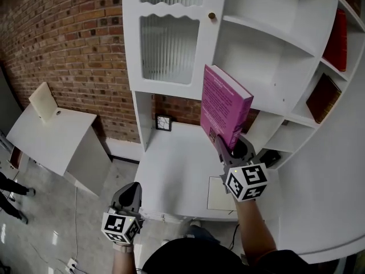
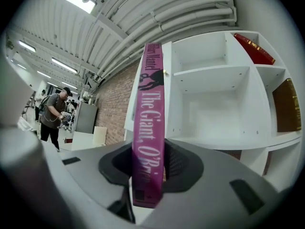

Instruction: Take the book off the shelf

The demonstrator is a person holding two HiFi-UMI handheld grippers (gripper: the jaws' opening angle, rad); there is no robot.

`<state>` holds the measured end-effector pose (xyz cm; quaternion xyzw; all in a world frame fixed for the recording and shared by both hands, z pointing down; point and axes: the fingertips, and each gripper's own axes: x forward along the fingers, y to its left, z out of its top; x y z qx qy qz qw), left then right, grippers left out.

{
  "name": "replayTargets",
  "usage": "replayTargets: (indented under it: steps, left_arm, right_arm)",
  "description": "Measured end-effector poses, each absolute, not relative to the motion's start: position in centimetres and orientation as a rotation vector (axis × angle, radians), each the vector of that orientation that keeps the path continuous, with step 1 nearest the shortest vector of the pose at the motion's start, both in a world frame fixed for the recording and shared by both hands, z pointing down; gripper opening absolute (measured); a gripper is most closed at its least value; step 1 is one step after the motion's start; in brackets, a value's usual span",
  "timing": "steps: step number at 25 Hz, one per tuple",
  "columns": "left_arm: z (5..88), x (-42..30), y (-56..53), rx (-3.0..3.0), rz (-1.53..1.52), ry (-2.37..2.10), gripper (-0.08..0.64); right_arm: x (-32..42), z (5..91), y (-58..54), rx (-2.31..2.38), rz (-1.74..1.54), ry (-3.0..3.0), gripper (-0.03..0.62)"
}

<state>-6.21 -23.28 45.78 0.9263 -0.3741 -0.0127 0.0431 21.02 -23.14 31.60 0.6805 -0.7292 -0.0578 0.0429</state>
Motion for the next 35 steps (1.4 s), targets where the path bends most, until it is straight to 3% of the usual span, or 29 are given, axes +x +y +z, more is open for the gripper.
replayTargets:
  steps: [19, 35]
  left_arm:
    - [47.3, -13.2, -22.1, 2.743, 0.017, -1.368, 0.009]
    - [49.0, -19.3, -19.8, 2.610, 0.064, -1.558, 0.009]
  right_arm:
    - [5.6, 41.2, -24.7, 1.603, -0.078, -2.600, 0.137]
    - [-2.9, 47.8, -23.4, 1.289, -0.009, -2.727, 0.137]
